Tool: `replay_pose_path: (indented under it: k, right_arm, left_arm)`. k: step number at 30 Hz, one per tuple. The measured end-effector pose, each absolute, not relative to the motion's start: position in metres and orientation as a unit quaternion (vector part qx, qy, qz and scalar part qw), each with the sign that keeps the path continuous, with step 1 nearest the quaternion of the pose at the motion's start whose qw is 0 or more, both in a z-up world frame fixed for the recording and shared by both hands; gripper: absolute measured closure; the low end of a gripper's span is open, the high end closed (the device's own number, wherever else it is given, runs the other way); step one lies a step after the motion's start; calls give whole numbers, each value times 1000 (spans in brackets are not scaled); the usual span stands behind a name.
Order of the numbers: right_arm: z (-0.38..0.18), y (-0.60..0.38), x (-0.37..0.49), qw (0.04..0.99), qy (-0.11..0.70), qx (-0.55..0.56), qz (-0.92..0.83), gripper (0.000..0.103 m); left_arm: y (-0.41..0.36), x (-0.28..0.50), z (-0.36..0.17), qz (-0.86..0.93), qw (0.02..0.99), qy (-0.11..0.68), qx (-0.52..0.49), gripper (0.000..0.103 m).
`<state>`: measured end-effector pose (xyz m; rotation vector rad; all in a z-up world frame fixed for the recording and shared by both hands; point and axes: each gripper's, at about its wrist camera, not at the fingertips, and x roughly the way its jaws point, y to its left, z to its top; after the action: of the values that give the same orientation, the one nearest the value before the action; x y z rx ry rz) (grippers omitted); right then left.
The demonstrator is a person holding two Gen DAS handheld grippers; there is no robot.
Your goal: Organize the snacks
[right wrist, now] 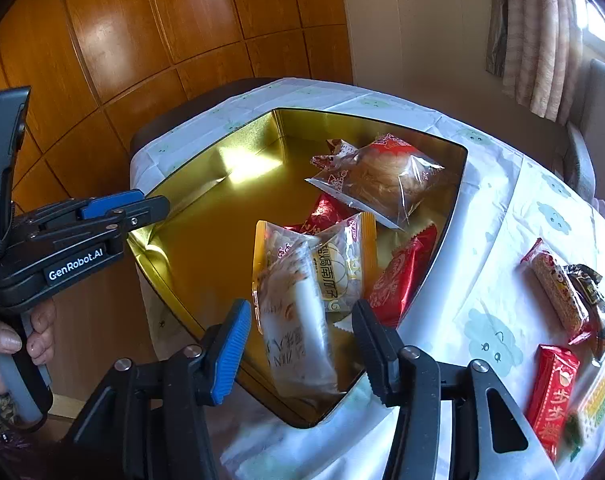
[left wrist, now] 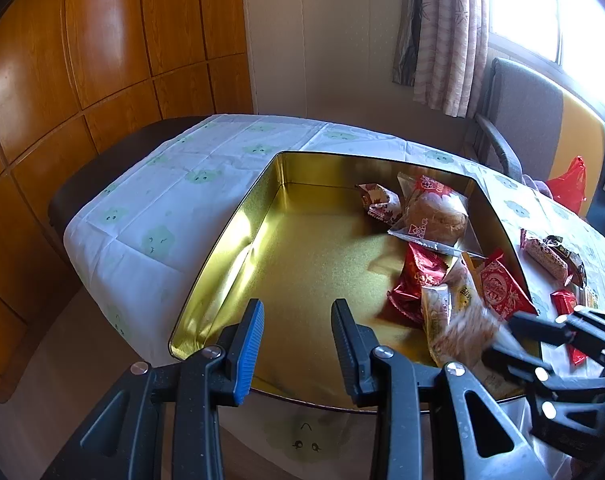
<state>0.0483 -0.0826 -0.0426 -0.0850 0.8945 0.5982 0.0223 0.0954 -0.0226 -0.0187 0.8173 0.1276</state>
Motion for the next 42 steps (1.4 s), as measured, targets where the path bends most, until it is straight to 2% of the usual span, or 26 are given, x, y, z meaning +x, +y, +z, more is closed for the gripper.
replay_pose_path:
  k: [1, 2, 9, 18, 25, 33, 37, 42]
  right_arm:
    - [-44, -79, 49, 857, 428, -53, 281, 78]
    - [-47, -74, 50, 856, 431, -66, 278, 82]
    - [-53, -61, 55, 859, 425, -105, 266, 85]
    - [-50, -67, 47, 859, 425, -76, 277, 81]
    - [-37, -86, 39, 870, 415, -25, 266, 64]
    - [-22, -109, 32, 886, 398, 5, 239, 61]
    - [-17, -125, 25, 895, 390, 18, 216, 52]
    - [-13, -150, 16, 904, 382, 36, 186, 50]
  left_arm:
    - [95, 22, -22, 62, 916, 397, -8, 68]
    - [94, 21, -22, 61, 916, 397, -8, 68]
    - [89, 20, -23, 53, 916, 399, -4, 68]
    - [84, 19, -23, 45, 916, 399, -2, 68]
    - [80, 18, -21, 41, 917, 398, 0, 68]
    - [71, 14, -18, 28, 918, 395, 6, 68]
    - [65, 13, -15, 19, 919, 393, 11, 68]
    - [57, 12, -12, 10, 921, 390, 18, 68]
